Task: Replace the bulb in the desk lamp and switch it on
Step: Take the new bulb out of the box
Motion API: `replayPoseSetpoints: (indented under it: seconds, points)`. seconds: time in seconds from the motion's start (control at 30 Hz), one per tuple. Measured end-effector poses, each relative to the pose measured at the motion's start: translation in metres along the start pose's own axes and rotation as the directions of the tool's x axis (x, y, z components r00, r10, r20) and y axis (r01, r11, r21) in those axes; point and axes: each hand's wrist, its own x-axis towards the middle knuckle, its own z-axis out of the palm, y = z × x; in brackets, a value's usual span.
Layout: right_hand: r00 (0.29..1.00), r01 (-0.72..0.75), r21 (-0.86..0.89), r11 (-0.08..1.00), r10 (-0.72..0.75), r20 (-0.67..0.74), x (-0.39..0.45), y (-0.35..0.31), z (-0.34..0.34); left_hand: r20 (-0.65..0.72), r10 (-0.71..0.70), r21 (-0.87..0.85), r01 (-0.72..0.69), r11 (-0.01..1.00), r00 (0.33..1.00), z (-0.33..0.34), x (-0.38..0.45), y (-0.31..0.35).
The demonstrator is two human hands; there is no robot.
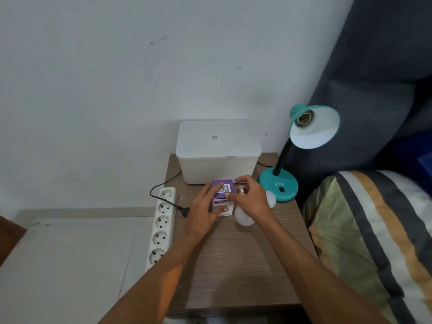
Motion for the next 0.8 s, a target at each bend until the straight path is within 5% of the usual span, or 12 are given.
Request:
replayPoseSetpoints:
  seconds: [0.17,0.47,0.8]
  points:
    - [0.975,-0.115,0.005,0.993,0.113,-0.193,-0.003,0.004,-0.007,-0.051,-0.051,0.008,0.051,0.999,0.997,0.004,0.001,0.000]
    - [0.966,-0.202,0.353,0.913,0.247,-0.084,0.004,0.015,-0.025,-0.205,-0.138,-0.012,0.138,0.990,0.969,0.005,0.030,0.011]
    - [0.918,-0.323,0.441,0.837,0.390,-0.067,-0.011,0.013,-0.048,-0.214,-0.142,0.149,0.176,0.973,0.966,0.016,0.027,0.014]
